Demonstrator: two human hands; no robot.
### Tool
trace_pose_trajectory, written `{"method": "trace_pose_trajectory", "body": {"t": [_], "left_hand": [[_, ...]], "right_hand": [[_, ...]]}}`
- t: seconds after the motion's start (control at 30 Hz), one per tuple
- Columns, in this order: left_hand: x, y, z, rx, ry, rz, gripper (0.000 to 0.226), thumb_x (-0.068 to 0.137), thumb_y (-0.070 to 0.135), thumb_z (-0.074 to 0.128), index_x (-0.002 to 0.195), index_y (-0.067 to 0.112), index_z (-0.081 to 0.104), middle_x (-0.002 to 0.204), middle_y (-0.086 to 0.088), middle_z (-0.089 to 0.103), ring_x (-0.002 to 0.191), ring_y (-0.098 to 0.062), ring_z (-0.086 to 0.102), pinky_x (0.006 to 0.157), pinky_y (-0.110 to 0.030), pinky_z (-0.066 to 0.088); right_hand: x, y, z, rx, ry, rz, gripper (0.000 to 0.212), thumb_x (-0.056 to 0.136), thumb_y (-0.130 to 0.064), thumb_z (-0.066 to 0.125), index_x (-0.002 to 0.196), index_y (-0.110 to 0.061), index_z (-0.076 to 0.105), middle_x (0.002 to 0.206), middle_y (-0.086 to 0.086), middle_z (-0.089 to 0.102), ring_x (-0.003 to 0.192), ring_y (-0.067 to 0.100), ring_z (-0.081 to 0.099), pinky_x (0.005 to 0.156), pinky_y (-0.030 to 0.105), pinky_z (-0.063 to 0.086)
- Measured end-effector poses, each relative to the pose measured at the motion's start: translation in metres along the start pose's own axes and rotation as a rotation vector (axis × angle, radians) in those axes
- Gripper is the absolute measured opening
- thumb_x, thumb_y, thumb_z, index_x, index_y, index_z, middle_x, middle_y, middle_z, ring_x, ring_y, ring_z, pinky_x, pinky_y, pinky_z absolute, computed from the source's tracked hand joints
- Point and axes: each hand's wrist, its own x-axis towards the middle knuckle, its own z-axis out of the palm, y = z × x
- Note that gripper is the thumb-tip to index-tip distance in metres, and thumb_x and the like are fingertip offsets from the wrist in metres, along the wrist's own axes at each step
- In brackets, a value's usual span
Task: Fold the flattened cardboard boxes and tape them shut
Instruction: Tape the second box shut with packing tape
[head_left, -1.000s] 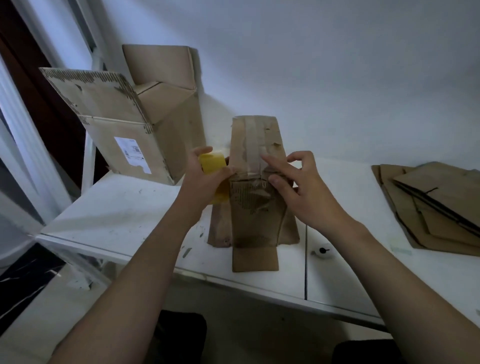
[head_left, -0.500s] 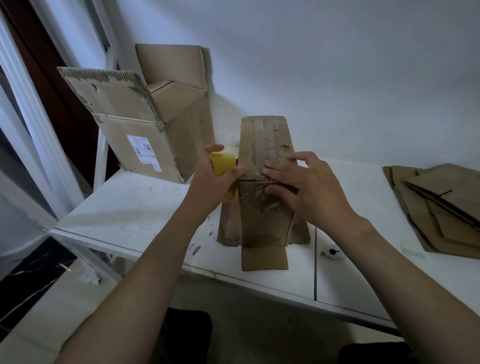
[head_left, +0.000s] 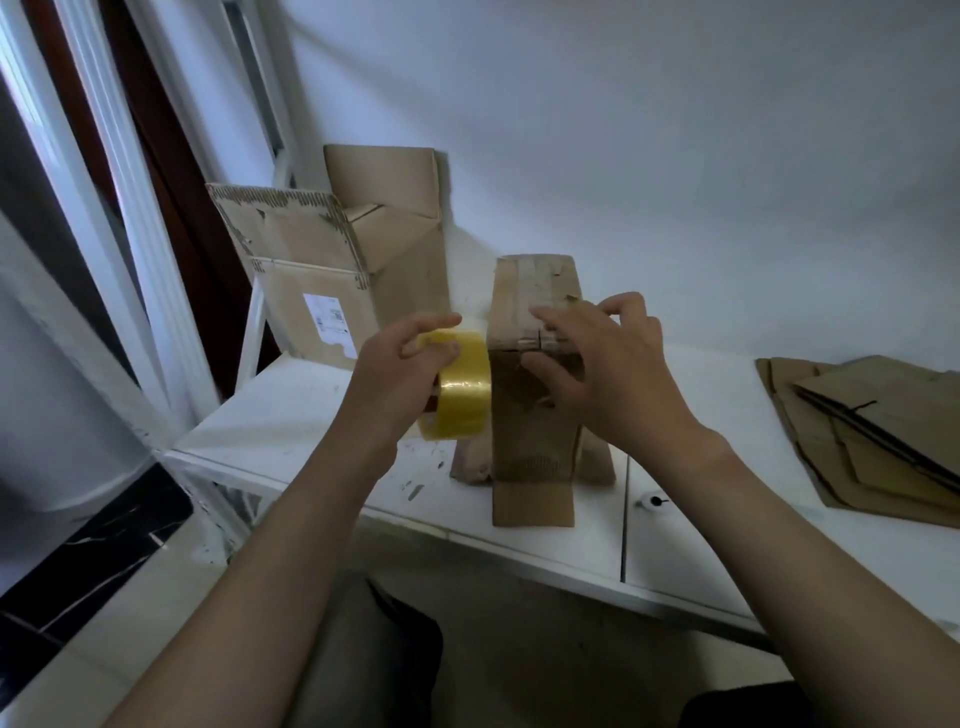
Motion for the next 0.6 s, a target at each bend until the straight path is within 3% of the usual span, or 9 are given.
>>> {"method": "trace_pose_trajectory", "body": {"t": [0.1,0.2,0.3,0.4,0.47,0.53,0.6], "left_hand": [[-0.017,0.014,0.004,-0.029,-0.072,0.03,0.027,0.095,0.021,0.063,0.103,0.045,0.073,0.122,-0.001,0.062,0.107,-0.028,0.064,0.087,-0.049,0.059],[-0.031,0.028,0.011,-0.069,-0.137,0.081,0.025,0.094,0.024,0.061,0.108,0.041,0.073,0.123,-0.003,0.063,0.11,-0.027,0.064,0.086,-0.046,0.06],[-0.038,0.035,0.018,-0.095,-0.146,0.075,0.022,0.094,0.023,0.063,0.111,0.033,0.074,0.115,-0.003,0.067,0.101,-0.019,0.066,0.073,-0.03,0.059],[-0.038,0.039,0.024,-0.016,-0.042,0.116,0.013,0.09,0.032,0.07,0.101,0.031,0.077,0.106,0.006,0.069,0.095,-0.007,0.061,0.064,-0.019,0.047],[-0.039,0.045,0.029,-0.011,-0.033,0.113,0.01,0.088,0.032,0.073,0.093,0.024,0.077,0.094,0.009,0.07,0.082,0.002,0.062,0.057,-0.012,0.043],[-0.038,0.049,0.033,0.009,-0.053,0.085,0.009,0.089,0.029,0.074,0.089,0.019,0.074,0.081,0.008,0.067,0.066,0.003,0.059,0.047,-0.008,0.039],[-0.036,0.052,0.033,0.056,-0.044,0.077,0.01,0.09,0.026,0.072,0.091,0.016,0.073,0.079,0.006,0.068,0.062,0.001,0.058,0.044,-0.008,0.038]], "right_hand": [[-0.008,-0.029,-0.017,0.381,-0.061,0.063,0.063,0.083,-0.064,0.061,0.136,-0.033,0.048,0.111,-0.006,0.067,0.103,0.011,0.053,0.088,0.035,0.053],[-0.018,-0.049,-0.027,0.533,-0.144,0.077,0.076,0.074,-0.064,0.076,0.129,-0.035,0.032,0.106,-0.007,0.067,0.089,0.011,0.067,0.078,0.037,0.061],[-0.022,-0.051,-0.038,0.624,-0.092,0.112,0.068,0.077,-0.043,0.084,0.12,-0.033,0.031,0.096,-0.006,0.066,0.081,0.01,0.067,0.071,0.042,0.06],[-0.022,-0.045,-0.052,0.509,-0.056,0.049,0.053,0.08,-0.036,0.082,0.113,-0.033,0.04,0.093,-0.008,0.064,0.078,0.014,0.064,0.071,0.045,0.055],[-0.022,-0.043,-0.062,0.413,-0.075,-0.013,0.047,0.08,-0.039,0.08,0.11,-0.035,0.045,0.093,-0.012,0.063,0.079,0.013,0.062,0.072,0.04,0.053],[-0.022,-0.039,-0.072,0.351,-0.112,-0.039,0.044,0.079,-0.042,0.079,0.109,-0.036,0.048,0.092,-0.013,0.063,0.078,0.01,0.059,0.067,0.037,0.051],[-0.023,-0.031,-0.081,0.284,-0.151,-0.057,0.043,0.076,-0.041,0.078,0.108,-0.039,0.05,0.093,-0.014,0.06,0.081,0.008,0.056,0.067,0.039,0.052]]}}
